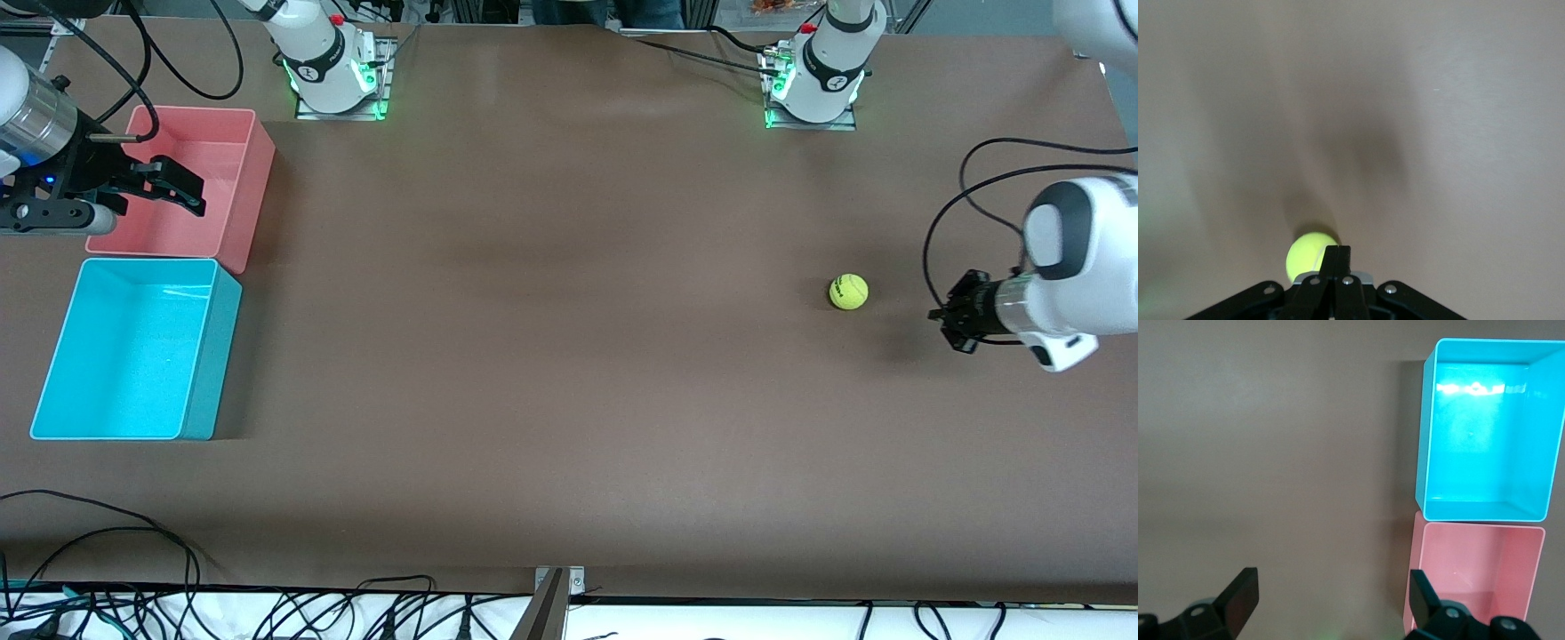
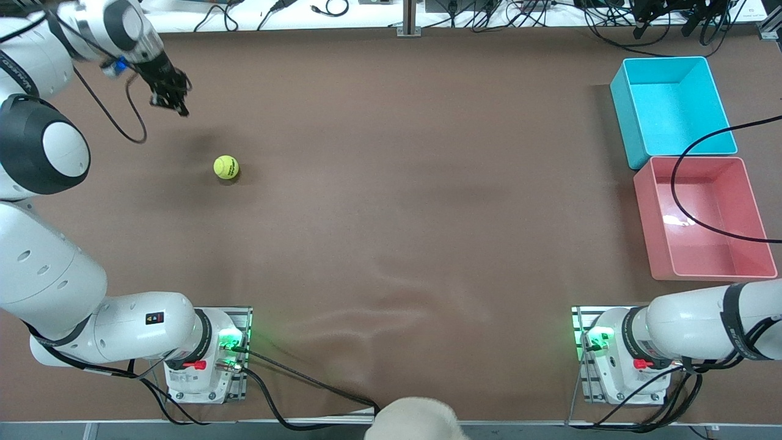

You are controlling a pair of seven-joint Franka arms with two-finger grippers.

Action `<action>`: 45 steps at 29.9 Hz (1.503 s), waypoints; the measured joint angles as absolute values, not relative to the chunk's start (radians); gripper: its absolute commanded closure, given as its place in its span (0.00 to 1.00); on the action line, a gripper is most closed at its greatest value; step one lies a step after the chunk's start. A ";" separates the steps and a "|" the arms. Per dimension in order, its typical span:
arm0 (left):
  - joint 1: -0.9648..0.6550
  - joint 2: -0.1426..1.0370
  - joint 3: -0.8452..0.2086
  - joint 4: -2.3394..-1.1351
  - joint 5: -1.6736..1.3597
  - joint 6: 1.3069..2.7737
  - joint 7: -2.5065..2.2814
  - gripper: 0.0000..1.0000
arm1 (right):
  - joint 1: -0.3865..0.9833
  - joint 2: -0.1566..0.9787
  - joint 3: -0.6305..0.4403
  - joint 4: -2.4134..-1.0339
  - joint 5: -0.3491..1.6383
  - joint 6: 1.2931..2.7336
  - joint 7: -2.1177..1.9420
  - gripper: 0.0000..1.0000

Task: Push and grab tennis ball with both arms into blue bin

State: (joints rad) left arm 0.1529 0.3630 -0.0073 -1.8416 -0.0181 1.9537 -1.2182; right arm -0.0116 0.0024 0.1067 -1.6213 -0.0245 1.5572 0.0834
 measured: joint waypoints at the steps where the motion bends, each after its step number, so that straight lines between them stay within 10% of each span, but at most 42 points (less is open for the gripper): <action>1: 0.155 0.363 -0.007 -1.867 -0.018 1.981 -1.229 1.00 | -0.012 0.002 0.107 -1.621 -0.025 1.557 0.083 0.00; 15: 0.159 0.361 -0.007 -2.207 -0.018 2.413 -1.375 1.00 | -0.012 0.002 0.107 -1.621 -0.025 1.557 0.083 0.00; 45: 0.406 0.318 -0.015 -2.278 0.120 2.451 -1.193 1.00 | -0.012 0.002 0.107 -1.621 -0.025 1.557 0.083 0.00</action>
State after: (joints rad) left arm 0.4055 0.3176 -0.0154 -2.2782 0.1203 2.4507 -1.1930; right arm -0.0116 0.0022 0.1070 -1.6213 -0.0245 1.5572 0.0835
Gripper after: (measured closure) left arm 0.991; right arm 0.000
